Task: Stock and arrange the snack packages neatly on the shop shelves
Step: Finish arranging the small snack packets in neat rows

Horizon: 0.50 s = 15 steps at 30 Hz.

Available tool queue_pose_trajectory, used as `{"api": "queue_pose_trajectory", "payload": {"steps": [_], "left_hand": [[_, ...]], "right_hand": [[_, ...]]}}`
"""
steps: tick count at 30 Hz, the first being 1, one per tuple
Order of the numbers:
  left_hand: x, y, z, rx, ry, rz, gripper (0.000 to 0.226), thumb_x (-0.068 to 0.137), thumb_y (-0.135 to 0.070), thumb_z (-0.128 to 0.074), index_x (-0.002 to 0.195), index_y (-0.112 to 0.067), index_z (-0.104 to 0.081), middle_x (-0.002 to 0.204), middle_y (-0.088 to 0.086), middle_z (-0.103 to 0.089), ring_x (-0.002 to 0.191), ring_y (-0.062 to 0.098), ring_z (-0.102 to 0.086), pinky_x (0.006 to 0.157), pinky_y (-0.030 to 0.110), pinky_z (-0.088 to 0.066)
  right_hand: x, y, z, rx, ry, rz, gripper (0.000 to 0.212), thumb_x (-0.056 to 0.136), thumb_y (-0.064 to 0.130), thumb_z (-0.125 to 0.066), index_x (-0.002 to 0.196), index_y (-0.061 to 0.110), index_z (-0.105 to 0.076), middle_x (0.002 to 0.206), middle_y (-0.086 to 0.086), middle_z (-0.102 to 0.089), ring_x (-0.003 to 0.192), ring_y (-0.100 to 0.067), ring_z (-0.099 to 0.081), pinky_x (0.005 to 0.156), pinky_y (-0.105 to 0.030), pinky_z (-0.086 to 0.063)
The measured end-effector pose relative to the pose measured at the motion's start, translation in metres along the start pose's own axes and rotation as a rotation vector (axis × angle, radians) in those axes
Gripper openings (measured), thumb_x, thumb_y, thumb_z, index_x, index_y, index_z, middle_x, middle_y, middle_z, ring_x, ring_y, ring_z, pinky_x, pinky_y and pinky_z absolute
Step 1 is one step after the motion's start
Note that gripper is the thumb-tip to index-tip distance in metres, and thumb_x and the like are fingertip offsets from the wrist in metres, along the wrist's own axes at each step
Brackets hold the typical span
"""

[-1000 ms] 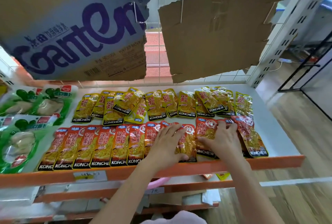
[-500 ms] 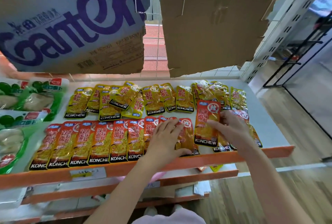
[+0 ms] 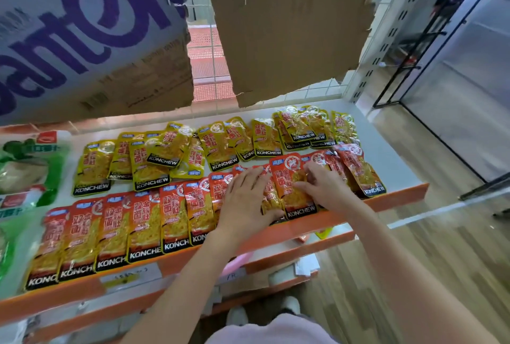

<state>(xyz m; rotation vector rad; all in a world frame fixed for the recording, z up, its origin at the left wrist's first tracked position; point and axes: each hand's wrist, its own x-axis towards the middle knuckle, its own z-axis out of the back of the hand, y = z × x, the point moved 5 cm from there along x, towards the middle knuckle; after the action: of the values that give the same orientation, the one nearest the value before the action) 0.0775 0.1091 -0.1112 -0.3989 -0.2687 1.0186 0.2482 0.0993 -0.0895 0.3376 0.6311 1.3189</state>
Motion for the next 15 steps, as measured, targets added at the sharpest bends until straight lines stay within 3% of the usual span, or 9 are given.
{"api": "queue_pose_trajectory", "payload": {"steps": [3,8,12,15], "left_hand": [[-0.002,0.001,0.002,-0.021,0.029,-0.024,0.083,0.080,-0.057,-0.060,0.146,-0.025,-0.023,0.155,-0.006,-0.014,0.142,0.016,-0.005,0.115,0.034,-0.001],[-0.010,0.001,0.000,0.001,0.045,-0.038,0.076,0.086,-0.052,-0.053,0.147,-0.026,-0.017,0.155,-0.009,-0.007,0.142,0.014,0.002,0.116,0.037,-0.001],[-0.002,-0.010,0.010,-0.027,-0.068,0.024,0.063,0.089,-0.051,-0.048,0.142,-0.024,-0.028,0.145,-0.005,-0.022,0.136,0.016,-0.012,0.114,0.036,-0.009],[0.012,-0.028,0.008,-0.029,-0.086,0.023,0.061,0.092,-0.050,-0.044,0.143,-0.023,-0.026,0.151,-0.004,-0.015,0.139,0.015,-0.006,0.115,0.036,-0.007]], "right_hand": [[0.002,0.001,-0.001,-0.098,0.028,-0.054,0.019,0.091,0.032,-0.057,0.087,0.023,-0.040,0.073,0.006,-0.049,0.056,-0.003,-0.047,0.037,-0.011,-0.032],[0.002,0.010,0.000,-0.213,0.028,-0.098,0.033,0.088,0.034,-0.060,0.096,0.013,-0.035,0.092,-0.005,-0.047,0.078,-0.019,-0.045,0.053,-0.025,-0.032],[-0.003,0.010,0.012,-0.215,-0.035,-0.026,0.026,0.088,0.033,-0.059,0.092,0.018,-0.038,0.091,0.002,-0.047,0.075,-0.014,-0.044,0.058,-0.027,-0.033],[-0.007,-0.014,0.039,-0.243,-0.133,-0.089,0.027,0.092,0.036,-0.052,0.108,0.015,-0.047,0.114,-0.005,-0.051,0.095,-0.022,-0.052,0.074,-0.035,-0.041]]}}
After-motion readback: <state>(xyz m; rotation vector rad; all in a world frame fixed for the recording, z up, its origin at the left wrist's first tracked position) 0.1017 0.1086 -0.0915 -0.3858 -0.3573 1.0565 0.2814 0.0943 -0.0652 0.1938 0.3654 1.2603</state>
